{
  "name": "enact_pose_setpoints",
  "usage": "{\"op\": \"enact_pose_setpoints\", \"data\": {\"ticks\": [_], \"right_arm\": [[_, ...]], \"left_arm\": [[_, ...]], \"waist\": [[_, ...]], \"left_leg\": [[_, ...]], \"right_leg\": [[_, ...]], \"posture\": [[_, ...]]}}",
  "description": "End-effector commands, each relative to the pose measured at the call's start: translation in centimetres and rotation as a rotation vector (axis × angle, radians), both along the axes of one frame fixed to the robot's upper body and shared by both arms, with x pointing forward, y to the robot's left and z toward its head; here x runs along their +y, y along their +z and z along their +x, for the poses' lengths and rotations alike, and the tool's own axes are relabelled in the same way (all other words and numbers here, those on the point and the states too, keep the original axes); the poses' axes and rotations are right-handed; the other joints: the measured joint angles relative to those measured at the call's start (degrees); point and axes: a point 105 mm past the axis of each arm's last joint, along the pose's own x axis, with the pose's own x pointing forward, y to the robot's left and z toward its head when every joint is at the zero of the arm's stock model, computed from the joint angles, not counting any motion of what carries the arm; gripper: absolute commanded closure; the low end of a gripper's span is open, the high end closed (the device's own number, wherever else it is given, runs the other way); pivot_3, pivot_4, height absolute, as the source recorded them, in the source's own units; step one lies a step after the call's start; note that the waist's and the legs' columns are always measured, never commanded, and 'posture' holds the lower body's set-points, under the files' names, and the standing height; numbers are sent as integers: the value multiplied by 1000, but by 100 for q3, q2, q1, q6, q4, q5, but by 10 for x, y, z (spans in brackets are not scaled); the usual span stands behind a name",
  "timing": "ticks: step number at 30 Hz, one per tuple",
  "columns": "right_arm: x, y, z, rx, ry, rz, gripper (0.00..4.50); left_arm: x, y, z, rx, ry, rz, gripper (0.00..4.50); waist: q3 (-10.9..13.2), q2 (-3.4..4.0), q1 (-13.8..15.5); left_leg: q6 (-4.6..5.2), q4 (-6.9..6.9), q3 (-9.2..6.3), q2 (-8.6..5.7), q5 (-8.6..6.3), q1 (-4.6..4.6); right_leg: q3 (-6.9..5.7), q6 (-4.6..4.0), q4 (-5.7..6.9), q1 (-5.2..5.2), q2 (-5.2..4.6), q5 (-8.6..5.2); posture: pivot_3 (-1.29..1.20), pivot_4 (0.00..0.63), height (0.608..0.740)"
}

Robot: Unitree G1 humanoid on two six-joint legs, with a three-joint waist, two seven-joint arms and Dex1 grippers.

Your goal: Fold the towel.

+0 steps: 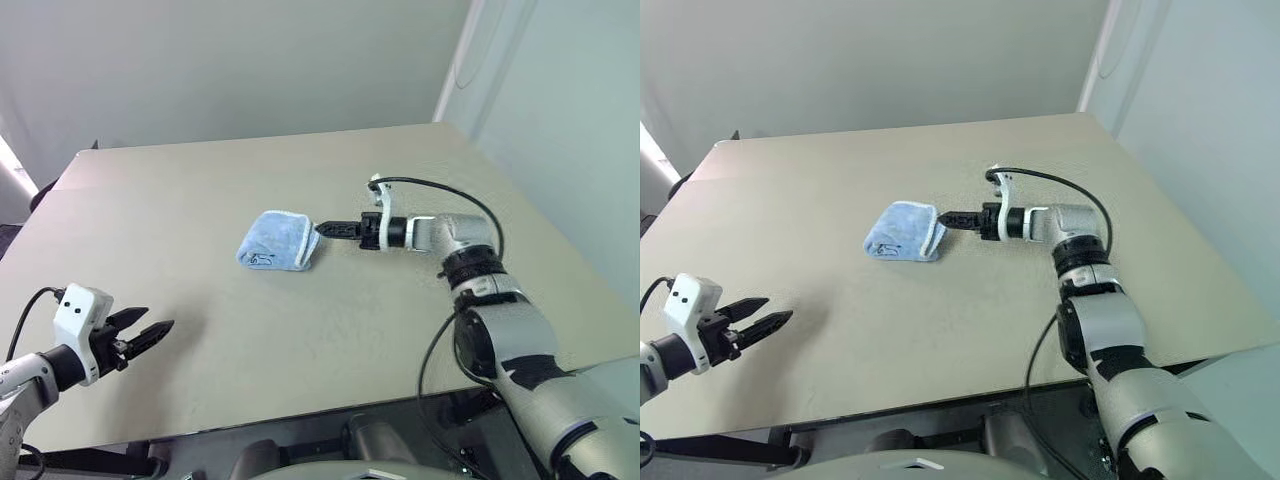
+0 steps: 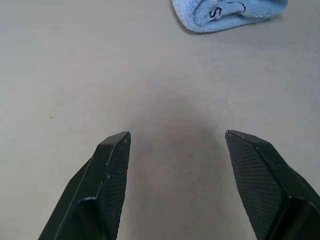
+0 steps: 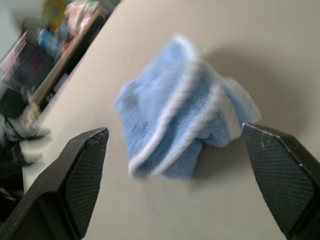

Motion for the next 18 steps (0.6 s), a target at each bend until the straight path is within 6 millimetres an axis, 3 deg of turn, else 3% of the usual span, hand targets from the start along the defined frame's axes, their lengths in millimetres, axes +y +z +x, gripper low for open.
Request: {"op": "enact_pose_setpoints", "data": {"ticks": [1,4,7,12,14,18], "right_arm": [[3,20,-22,-324,151,-76,42],[-6,29,-51,-486,248,-78,42],[-18,32,-63,-523,243,-76,42],[-31,21,-66,-550,206,-145,42],[-35,6,-65,-557,188,-202,42],[-31,-7,-59,-539,142,-216,42]], "left_arm": [[-3,9,1,-22,-31,24,1302],[-1,9,-1,-19,-34,27,1302],[2,10,0,-27,-23,30,1302],[-2,7,7,-22,-45,29,1302],[-2,7,10,-29,-42,20,1302],[-4,8,13,-30,-51,19,1302]], "waist": [[0,0,8],[4,5,34],[5,3,73],[1,-7,161],[2,-6,184],[4,-5,182]], "left_leg": [[0,-2,0,2,0,0],[0,-2,1,2,0,-1],[0,2,7,-1,0,4],[0,10,8,1,1,18],[0,11,6,1,1,15],[0,11,11,-3,1,8]], "right_leg": [[0,0,-1,0,1,0],[0,0,-1,-2,1,-1],[0,19,0,-1,4,-12],[-1,-7,6,9,11,-24],[-5,-8,4,9,12,-24],[-1,-8,-1,6,7,-23]], "posture": [[0,0,740],[0,0,740],[0,0,740],[0,0,740],[0,0,740],[0,0,740]]}}
